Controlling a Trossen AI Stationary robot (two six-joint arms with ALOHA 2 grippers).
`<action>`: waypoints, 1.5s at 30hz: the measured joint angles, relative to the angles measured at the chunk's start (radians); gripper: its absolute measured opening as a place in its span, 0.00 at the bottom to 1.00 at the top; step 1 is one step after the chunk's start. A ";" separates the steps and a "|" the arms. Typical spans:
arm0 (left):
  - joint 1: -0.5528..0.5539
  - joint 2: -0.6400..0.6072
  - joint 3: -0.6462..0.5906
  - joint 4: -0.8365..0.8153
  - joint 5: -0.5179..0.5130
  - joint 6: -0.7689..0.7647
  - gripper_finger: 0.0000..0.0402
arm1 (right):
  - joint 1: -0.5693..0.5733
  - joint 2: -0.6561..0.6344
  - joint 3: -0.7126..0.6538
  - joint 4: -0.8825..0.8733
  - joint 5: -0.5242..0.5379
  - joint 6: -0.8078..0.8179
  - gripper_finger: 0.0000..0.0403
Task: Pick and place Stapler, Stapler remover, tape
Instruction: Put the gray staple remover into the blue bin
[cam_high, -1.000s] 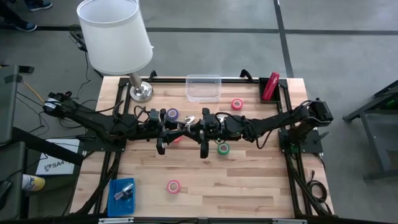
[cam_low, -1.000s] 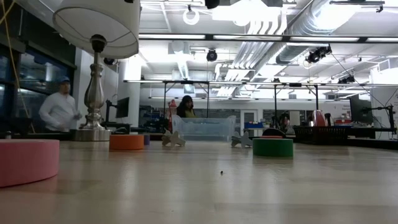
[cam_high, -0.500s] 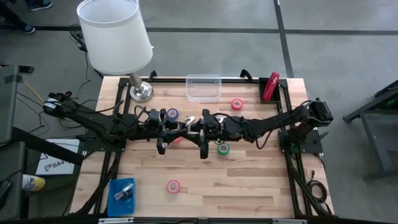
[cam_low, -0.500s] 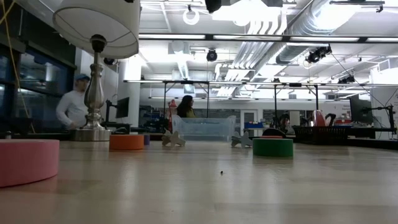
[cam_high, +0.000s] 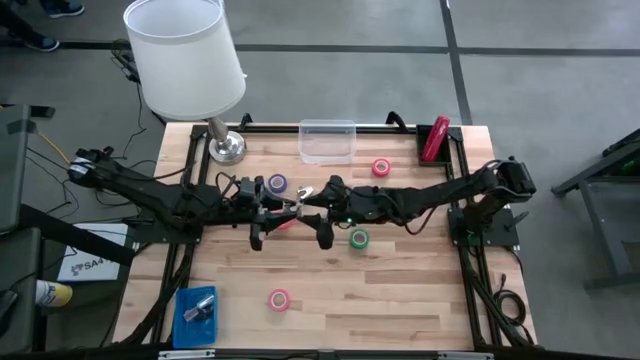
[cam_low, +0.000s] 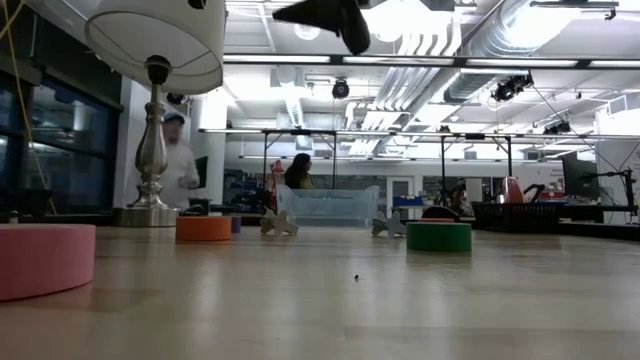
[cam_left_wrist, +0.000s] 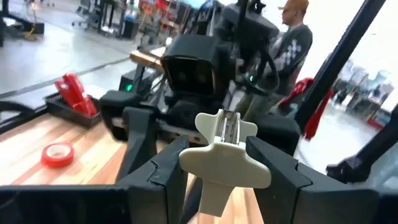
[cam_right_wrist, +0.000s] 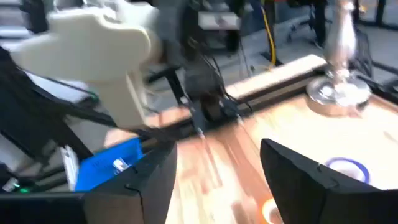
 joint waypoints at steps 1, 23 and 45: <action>0.000 -0.011 0.000 -0.026 -0.001 0.000 0.36 | 0.000 -0.002 -0.001 -0.018 -0.002 0.001 0.56; 0.000 -0.258 0.000 -0.932 0.589 -0.427 0.36 | 0.003 -0.006 0.000 -0.188 -0.020 0.063 0.56; -0.530 -0.220 0.000 -1.088 0.453 -1.002 0.36 | 0.005 -0.006 0.000 -0.231 -0.020 0.090 0.55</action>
